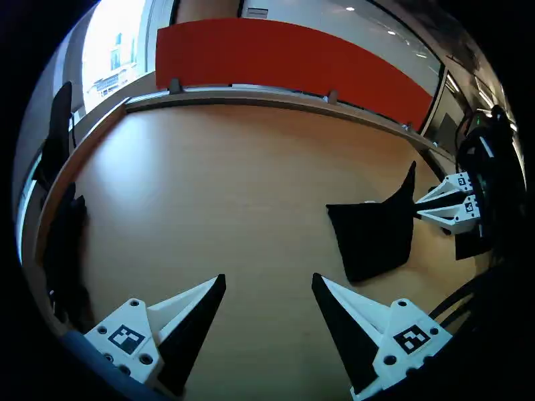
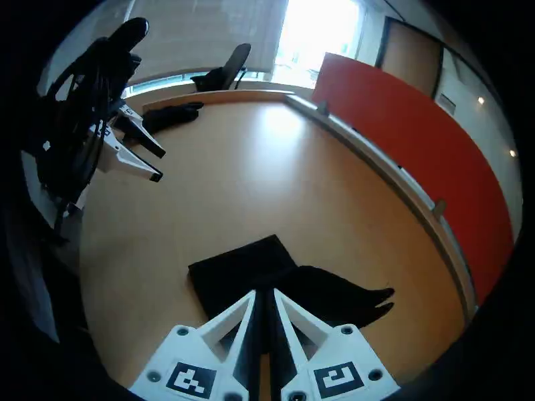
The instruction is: Fold towel
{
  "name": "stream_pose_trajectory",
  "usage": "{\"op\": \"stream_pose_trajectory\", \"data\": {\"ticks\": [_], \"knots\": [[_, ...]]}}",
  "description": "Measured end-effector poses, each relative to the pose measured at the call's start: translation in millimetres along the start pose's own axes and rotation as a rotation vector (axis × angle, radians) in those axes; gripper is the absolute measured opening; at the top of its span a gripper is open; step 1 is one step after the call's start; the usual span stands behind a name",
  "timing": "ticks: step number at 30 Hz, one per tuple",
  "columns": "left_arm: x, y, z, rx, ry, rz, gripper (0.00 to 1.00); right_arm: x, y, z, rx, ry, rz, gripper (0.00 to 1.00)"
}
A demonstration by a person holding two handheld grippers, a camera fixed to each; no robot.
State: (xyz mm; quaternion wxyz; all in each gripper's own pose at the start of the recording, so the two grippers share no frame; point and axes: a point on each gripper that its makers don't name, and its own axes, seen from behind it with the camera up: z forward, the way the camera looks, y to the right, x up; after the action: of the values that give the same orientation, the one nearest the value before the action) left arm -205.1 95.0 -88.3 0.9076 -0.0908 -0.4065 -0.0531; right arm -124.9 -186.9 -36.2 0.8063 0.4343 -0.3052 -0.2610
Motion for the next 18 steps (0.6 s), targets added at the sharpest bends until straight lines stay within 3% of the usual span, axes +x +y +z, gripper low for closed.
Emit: {"op": "stream_pose_trajectory", "data": {"ticks": [12,14,18], "knots": [[-7.9,-18.8,-8.3,0.030,-0.004,-0.027,0.96,-6.1,-31.4,26.3,0.093,-0.031,-0.005,0.06],[-8.6,-21.3,-8.7,0.033,-0.004,-0.031,0.95,-9.6,-34.8,28.7,0.101,-0.045,-0.001,0.16],[-8.9,-24.6,-9.4,0.039,-0.004,-0.034,0.96,-16.0,-36.1,32.5,0.099,-0.069,0.013,0.59]]}}
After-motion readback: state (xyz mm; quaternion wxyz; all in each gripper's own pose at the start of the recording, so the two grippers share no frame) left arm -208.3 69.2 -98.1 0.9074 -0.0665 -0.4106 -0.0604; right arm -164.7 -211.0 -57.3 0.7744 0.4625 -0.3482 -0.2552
